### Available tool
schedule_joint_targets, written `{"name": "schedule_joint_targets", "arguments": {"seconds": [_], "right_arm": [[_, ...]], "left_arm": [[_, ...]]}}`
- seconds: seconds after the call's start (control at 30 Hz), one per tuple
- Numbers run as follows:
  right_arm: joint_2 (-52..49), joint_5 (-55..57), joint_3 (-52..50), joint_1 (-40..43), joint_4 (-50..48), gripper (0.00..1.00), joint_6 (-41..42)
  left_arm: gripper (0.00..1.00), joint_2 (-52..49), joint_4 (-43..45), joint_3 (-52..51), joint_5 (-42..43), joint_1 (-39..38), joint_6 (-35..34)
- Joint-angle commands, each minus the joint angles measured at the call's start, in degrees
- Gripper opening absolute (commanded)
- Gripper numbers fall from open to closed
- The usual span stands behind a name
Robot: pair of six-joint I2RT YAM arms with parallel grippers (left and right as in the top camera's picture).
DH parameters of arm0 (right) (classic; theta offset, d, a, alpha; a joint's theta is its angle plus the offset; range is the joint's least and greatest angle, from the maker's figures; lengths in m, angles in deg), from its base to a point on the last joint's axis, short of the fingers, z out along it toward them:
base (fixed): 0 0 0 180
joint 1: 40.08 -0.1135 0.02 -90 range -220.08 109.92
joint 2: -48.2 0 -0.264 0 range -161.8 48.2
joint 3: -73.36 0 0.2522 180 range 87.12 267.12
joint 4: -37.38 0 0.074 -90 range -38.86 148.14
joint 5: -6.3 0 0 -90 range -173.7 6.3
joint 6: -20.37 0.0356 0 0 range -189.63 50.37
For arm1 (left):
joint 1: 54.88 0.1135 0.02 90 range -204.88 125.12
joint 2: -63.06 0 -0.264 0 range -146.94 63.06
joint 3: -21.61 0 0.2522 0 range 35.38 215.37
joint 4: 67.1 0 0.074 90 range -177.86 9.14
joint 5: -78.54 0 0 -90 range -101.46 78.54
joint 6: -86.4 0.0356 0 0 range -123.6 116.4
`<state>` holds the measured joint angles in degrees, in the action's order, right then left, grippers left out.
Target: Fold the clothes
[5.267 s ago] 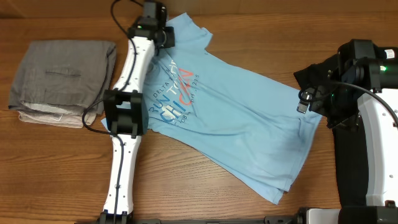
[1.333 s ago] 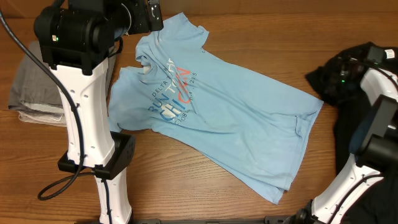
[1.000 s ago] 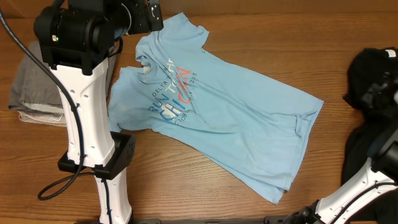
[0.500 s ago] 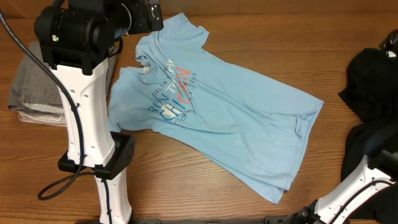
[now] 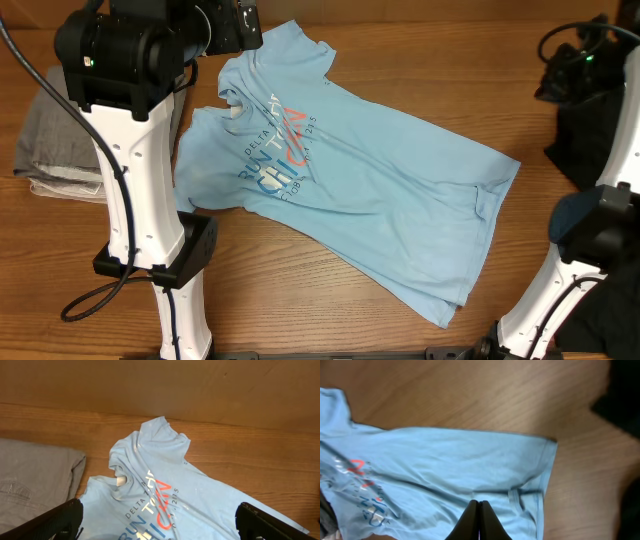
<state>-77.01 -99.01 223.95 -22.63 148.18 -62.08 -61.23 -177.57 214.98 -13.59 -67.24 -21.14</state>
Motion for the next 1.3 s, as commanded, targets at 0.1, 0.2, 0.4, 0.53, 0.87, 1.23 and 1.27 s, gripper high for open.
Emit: {"name": "schedule_joint_targets", "arguments": {"seconds": [0.1, 0.2, 0.4, 0.53, 0.87, 1.23, 1.27], "right_arm": [[0.6, 4.5, -16.0, -2.3, -2.5, 0.04, 4.5], [0.6, 5.8, -24.4, -3.1, -8.7, 0.04, 4.7], [0.6, 6.7, -39.5, -4.0, -22.2, 0.04, 5.9], [0.6, 8.5, -45.2, -4.0, -29.3, 0.04, 6.5], [-0.5, 17.3, -54.1, -4.1, -45.9, 0.04, 9.0], [-9.0, 19.3, -53.9, -4.0, -60.9, 0.04, 9.0], [-9.1, 19.2, -53.8, -4.1, -61.9, 0.04, 9.0]], "left_arm": [[1.0, -0.1, -0.1, 0.1, 0.7, 0.0, 1.3], [1.0, -0.1, -0.1, 0.1, 0.7, 0.0, 1.3], [1.0, -0.1, -0.1, 0.1, 0.7, 0.0, 1.3], [1.0, -0.1, -0.1, 0.1, 0.7, 0.0, 1.3], [1.0, -0.1, -0.1, 0.1, 0.7, 0.0, 1.3], [1.0, -0.1, -0.1, 0.1, 0.7, 0.0, 1.3], [1.0, -0.1, -0.1, 0.1, 0.7, 0.0, 1.3]]}}
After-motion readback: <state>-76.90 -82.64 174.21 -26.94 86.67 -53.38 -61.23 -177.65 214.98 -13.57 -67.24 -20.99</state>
